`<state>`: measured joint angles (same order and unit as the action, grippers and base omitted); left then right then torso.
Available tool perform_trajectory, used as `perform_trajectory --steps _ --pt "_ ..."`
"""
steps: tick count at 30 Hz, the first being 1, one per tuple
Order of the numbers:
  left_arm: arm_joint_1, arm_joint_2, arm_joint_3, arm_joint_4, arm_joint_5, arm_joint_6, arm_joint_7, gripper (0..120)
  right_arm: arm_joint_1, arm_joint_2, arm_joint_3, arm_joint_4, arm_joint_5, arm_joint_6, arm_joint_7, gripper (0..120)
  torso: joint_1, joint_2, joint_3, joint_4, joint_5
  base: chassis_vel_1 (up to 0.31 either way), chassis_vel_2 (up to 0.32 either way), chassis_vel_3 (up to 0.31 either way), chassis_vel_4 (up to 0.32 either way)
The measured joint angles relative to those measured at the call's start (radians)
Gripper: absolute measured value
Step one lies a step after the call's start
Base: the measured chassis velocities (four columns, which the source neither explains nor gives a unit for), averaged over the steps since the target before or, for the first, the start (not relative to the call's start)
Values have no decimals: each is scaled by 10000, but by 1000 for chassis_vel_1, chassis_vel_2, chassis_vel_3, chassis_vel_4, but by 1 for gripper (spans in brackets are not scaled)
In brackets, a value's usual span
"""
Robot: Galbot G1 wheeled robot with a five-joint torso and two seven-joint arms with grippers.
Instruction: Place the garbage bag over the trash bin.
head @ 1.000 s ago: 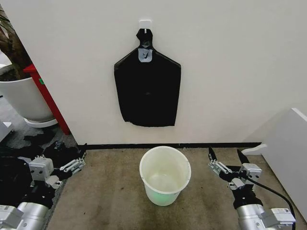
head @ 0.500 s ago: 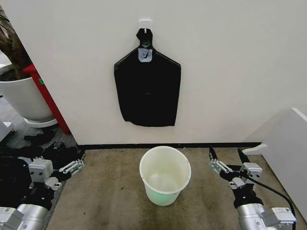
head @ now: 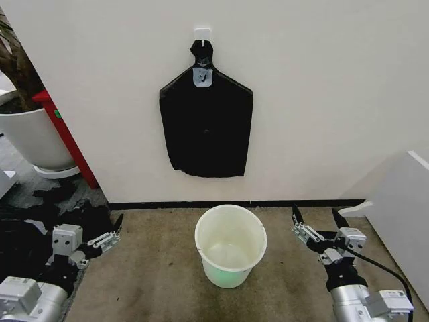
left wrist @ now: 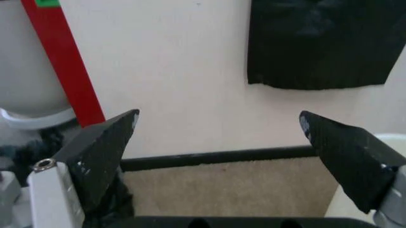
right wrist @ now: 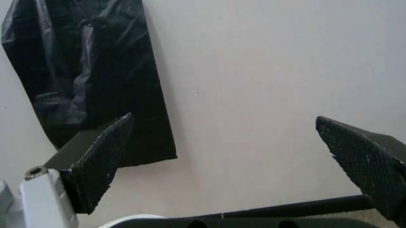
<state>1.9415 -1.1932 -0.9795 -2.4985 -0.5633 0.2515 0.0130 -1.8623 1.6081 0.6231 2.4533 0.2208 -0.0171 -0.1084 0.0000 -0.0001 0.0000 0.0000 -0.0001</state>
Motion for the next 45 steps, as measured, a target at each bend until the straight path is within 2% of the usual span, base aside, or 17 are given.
perform_trajectory --steps 2,3,4,5,10,13,16,17,20,22,23,26,29,36,39,42,45 --pt "-165 82 68 -2 -265 -992 -31 100 6 0 -5 -3 5 6 3 100 0 0 0 0 1 0 0 0 0" --pt "-223 112 75 -7 -298 -1337 -24 100 10 0 -6 -10 6 11 4 100 0 0 0 -2 1 0 0 0 0" --pt "-223 112 75 -7 -298 -1337 -24 100 10 0 -6 -10 6 11 4 100 0 0 0 -2 1 0 0 0 0" --pt "-285 148 58 -8 -341 -1832 64 100 16 0 -13 -29 6 15 3 100 0 0 0 -2 2 0 0 0 0" --pt "-133 104 -82 -10 -154 -2015 243 100 30 0 -36 -64 63 16 -26 100 0 0 0 -1 1 0 0 0 0" --pt "156 -52 -127 -10 137 -2067 265 100 220 -171 -108 -44 1014 -547 48 100 0 1 0 -2 2 0 0 0 0" --pt "256 -70 -124 -12 190 -2124 156 100 1002 -1125 -254 55 3427 -1547 856 100 0 2 0 0 3 0 0 0 0" --pt "256 -70 -124 -12 190 -2124 156 100 1002 -1125 -254 55 3427 -1547 856 100 0 2 0 0 3 0 0 0 0" --pt "280 122 -34 -15 223 -2133 -56 100 2405 -2465 -327 41 7153 -2209 1525 100 0 2 0 -2 4 0 0 0 0" --pt "383 224 -4 -18 268 -2150 -134 100 3227 -2978 -562 -100 8799 -2240 1816 100 0 2 1 0 2 0 0 0 0" --pt "383 224 -4 -18 268 -2150 -134 100 3227 -2978 -562 -100 8799 -2240 1816 100 0 2 1 0 2 0 0 0 0" --pt "582 301 29 -19 273 -2161 -285 100 4537 -3405 -1243 -507 11000 -2093 2396 100 0 2 1 0 1 0 0 0 0" --pt "742 302 64 -20 274 -2150 -508 100 6038 -3245 -2149 -1152 12038 -1853 3018 100 1 2 1 -1 -1 0 0 0 0" --pt "1042 189 78 -20 342 -2201 -582 100 8626 -2421 -3873 -2807 12336 -1440 4361 100 1 1 2 1 0 0 0 0 0" --pt "1148 118 53 -20 411 -2216 -619 100 9762 -1970 -4356 -3559 12723 -1195 4984 100 1 0 2 0 -1 0 0 0 0" --pt "1191 80 43 -20 449 -2221 -631 100 10274 -1706 -4501 -3855 12899 -1104 5142 100 1 0 2 1 -1 0 0 0 0" --pt "1296 8 36 -20 540 -2223 -634 100 11475 -953 -4670 -4562 12957 -919 5305 100 1 1 1 2 -1 0 0 0 0"
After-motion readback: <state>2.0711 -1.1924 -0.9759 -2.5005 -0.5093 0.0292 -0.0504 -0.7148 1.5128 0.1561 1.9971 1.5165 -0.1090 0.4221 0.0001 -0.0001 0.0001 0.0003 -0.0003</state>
